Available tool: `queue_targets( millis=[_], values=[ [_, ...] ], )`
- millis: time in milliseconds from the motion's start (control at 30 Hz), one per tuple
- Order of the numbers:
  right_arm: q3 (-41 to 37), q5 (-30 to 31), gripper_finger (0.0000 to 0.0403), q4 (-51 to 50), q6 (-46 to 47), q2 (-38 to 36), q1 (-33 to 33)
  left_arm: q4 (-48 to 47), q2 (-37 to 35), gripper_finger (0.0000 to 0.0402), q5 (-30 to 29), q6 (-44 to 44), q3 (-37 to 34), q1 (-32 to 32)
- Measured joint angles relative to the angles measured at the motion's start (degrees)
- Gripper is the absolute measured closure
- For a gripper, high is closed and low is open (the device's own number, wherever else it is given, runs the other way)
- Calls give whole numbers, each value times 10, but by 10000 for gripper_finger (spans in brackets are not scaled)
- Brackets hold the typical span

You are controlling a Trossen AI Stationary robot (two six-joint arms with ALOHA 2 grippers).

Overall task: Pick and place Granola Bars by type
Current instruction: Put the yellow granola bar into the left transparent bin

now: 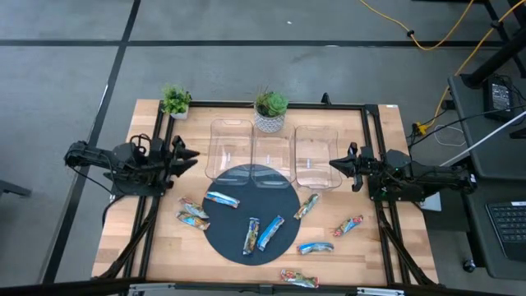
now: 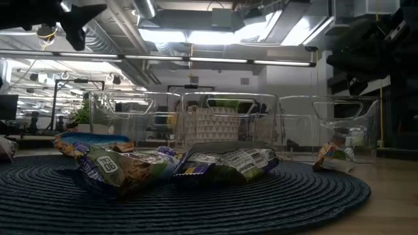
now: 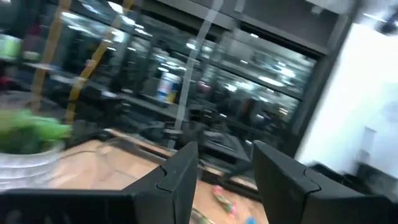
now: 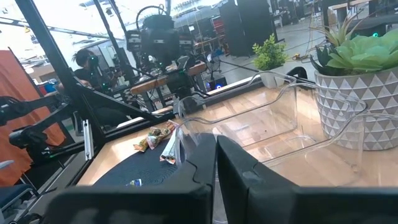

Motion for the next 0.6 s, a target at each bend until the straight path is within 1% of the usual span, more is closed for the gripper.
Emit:
queue_targets(
  millis=[133,233,300,433,500,600],
  values=[
    [0,0,384,0,0,0,0,-1,1,258,2,-21,3,0],
    [0,0,384,0,1,0,0,-1,17,258,29,-40,25,0],
    [0,0,384,0,1,0,0,-6,44,258,46,-41,49,0],
    [0,0,384,0,1,0,0,-19,123,258,93,-15,125,0],
    [0,0,384,0,1,0,0,-53,170,258,117,-4,178,0],
    [0,0,384,0,1,0,0,-133,240,258,153,0,269,0]
  ],
)
